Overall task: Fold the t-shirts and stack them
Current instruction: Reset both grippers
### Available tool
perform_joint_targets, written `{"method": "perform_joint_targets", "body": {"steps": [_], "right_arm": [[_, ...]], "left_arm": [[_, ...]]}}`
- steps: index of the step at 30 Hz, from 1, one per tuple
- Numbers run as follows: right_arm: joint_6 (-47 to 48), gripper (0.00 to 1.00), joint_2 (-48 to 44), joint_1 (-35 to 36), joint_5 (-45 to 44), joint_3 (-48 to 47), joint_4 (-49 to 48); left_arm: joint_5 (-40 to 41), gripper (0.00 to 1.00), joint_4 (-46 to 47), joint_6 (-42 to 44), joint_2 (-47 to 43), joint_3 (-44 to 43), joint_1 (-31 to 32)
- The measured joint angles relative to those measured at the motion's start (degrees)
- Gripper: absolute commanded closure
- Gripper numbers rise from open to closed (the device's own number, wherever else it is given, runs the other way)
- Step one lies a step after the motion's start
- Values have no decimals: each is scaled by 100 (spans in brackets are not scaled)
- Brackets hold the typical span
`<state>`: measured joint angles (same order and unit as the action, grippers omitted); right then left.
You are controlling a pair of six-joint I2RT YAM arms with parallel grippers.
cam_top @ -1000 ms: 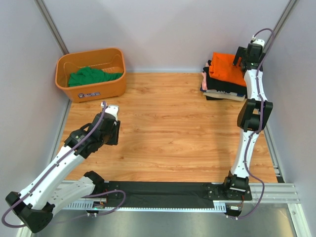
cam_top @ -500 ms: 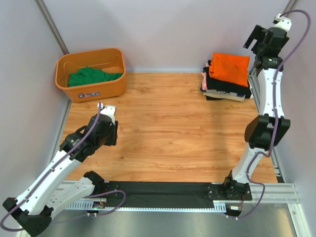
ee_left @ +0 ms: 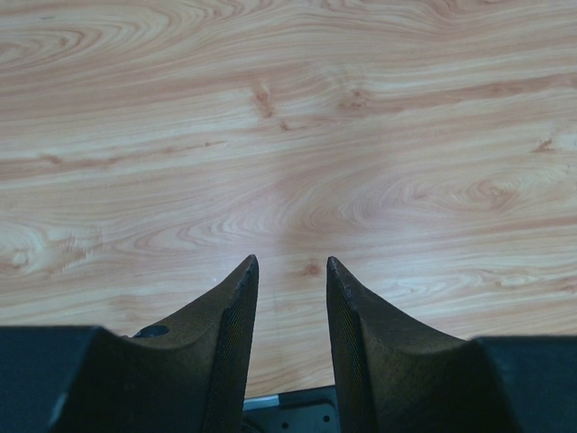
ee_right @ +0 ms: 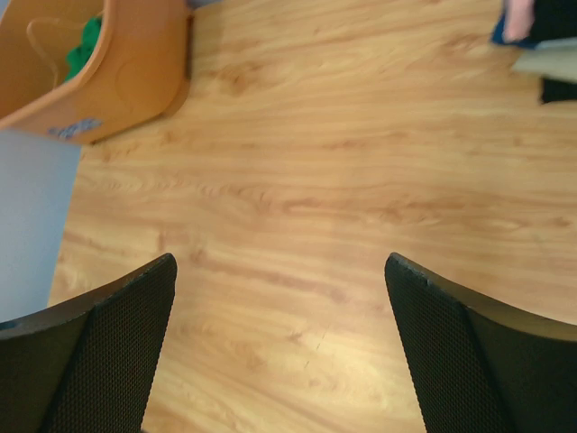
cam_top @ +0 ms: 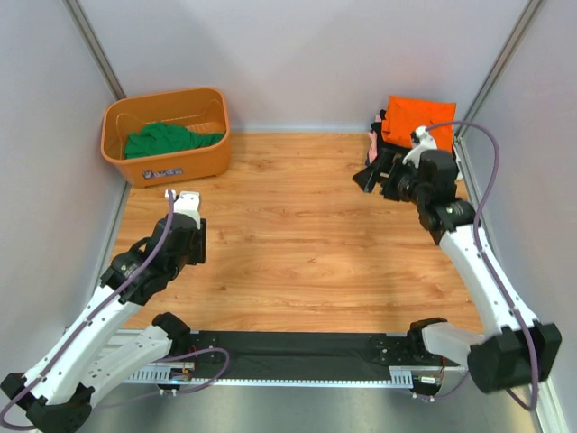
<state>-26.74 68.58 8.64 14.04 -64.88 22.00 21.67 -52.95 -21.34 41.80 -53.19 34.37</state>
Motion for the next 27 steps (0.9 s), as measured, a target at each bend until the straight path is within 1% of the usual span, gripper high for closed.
{"method": "perform_joint_targets", "body": {"steps": [2, 5, 6, 8, 9, 11, 13, 16, 20, 23, 24, 27], "right_arm": [[-2, 2, -636, 385, 22, 522, 66], [-42, 1, -1600, 520, 13, 1193, 94], [-66, 1, -1816, 520, 7, 1362, 85], [-151, 1, -2282, 520, 17, 1764, 72], [-179, 1, -2413, 520, 24, 1895, 83], [-247, 1, -2684, 522, 57, 2192, 87], [-310, 1, -2846, 522, 83, 2426, 120], [-420, 1, -3082, 531, 94, 2730, 129], [-527, 1, -3305, 538, 94, 3003, 76], [-542, 0, -3333, 538, 94, 3130, 20], [-542, 0, -3316, 538, 94, 3152, -2], [-514, 0, -3254, 538, 96, 3174, -66]], "left_arm": [[321, 53, 229, 20, 7, 195, -4], [560, 48, 833, 186, 9, 713, -39], [588, 45, 1036, 247, 9, 896, -46], [691, 36, 1624, 413, 31, 1342, -79], [758, 32, 1969, 507, 28, 1589, -98], [866, 32, 2756, 737, 7, 2109, -201], [907, 29, 3392, 1043, -20, 2551, -341], [850, 29, 4498, 1513, 70, 3115, -748], [435, 32, 5663, 1676, 605, 3425, -1746], [192, 32, 6616, 1729, 1298, 3552, -2264], [138, 37, 6937, 1779, 1580, 3578, -2343], [-136, 41, 7534, 2011, 2527, 3501, -2446]]}}
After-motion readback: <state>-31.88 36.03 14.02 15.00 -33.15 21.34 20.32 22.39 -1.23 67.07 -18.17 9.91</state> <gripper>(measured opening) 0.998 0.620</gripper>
